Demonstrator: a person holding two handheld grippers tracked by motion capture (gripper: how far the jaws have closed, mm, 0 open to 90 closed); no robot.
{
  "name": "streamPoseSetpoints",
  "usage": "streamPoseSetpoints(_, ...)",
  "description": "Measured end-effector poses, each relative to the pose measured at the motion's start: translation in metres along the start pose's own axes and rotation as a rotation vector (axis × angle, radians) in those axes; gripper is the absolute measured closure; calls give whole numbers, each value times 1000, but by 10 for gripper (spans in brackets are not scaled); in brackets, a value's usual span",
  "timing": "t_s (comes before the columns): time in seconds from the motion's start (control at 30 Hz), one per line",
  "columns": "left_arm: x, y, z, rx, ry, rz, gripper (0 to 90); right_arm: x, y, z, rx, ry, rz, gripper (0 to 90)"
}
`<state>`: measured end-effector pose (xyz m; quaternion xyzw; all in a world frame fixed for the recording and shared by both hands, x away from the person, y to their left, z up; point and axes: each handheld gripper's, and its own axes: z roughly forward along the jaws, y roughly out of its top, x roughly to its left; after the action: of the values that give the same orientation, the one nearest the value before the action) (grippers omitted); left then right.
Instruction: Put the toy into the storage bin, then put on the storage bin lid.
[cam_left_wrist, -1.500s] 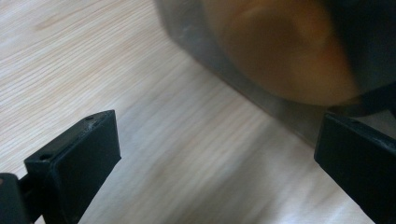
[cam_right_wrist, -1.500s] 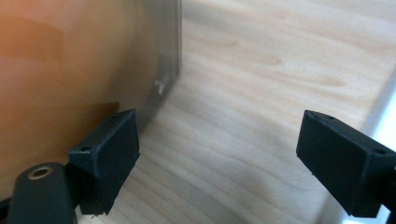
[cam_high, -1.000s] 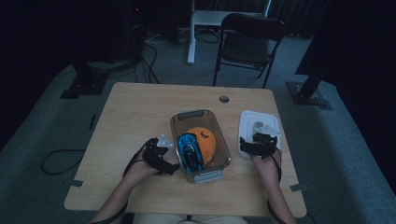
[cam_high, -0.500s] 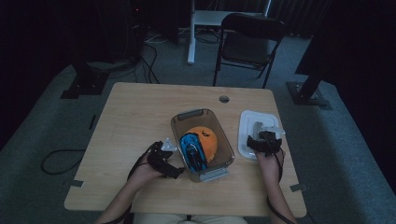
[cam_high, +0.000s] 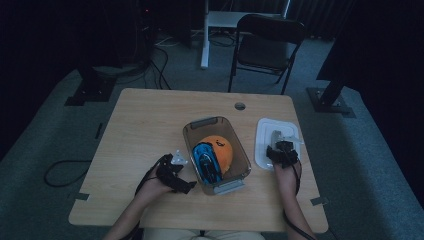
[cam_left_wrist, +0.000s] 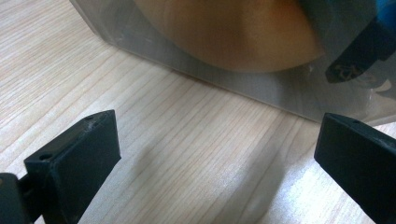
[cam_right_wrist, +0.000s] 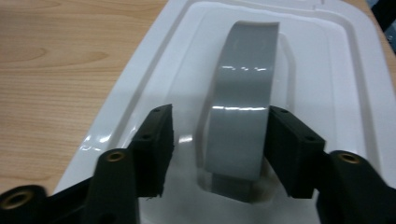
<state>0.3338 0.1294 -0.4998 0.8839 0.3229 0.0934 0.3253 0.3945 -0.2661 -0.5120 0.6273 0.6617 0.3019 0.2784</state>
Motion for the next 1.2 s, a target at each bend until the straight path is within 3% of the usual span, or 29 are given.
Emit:
streamPoseSetpoints(0.2, 0, 0, 1, -4, 4, 3, 8, -3, 0, -2, 1, 2, 14, 653)
streamPoseSetpoints(0.27, 0, 0, 1, -5, 5, 1, 8, -5, -1, -1, 6, 17, 26, 660)
streamPoseSetpoints(0.37, 0, 0, 0, -13, 6, -4, 8, -5, -1, -2, 9, 0, 31, 671)
streamPoseSetpoints(0.6, 2, 1, -2, -29, 10, -10, 9, -13, 0, -18, -33, 19, 75, 675)
streamPoseSetpoints(0.67, 3, 1, -1, -27, 10, -11, 9, -18, 3, -31, -58, 38, 92, 675)
streamPoseSetpoints(0.83, 2, 2, 0, -34, 10, -11, 8, -16, 11, -59, -110, 77, 71, 675)
streamPoseSetpoints(0.93, 0, 3, 1, -38, 3, -5, 8, -7, 21, -81, -153, 118, 37, 676)
streamPoseSetpoints(1.2, -5, 9, 6, -16, 3, 15, 8, 17, 39, -118, -234, 228, -10, 676)
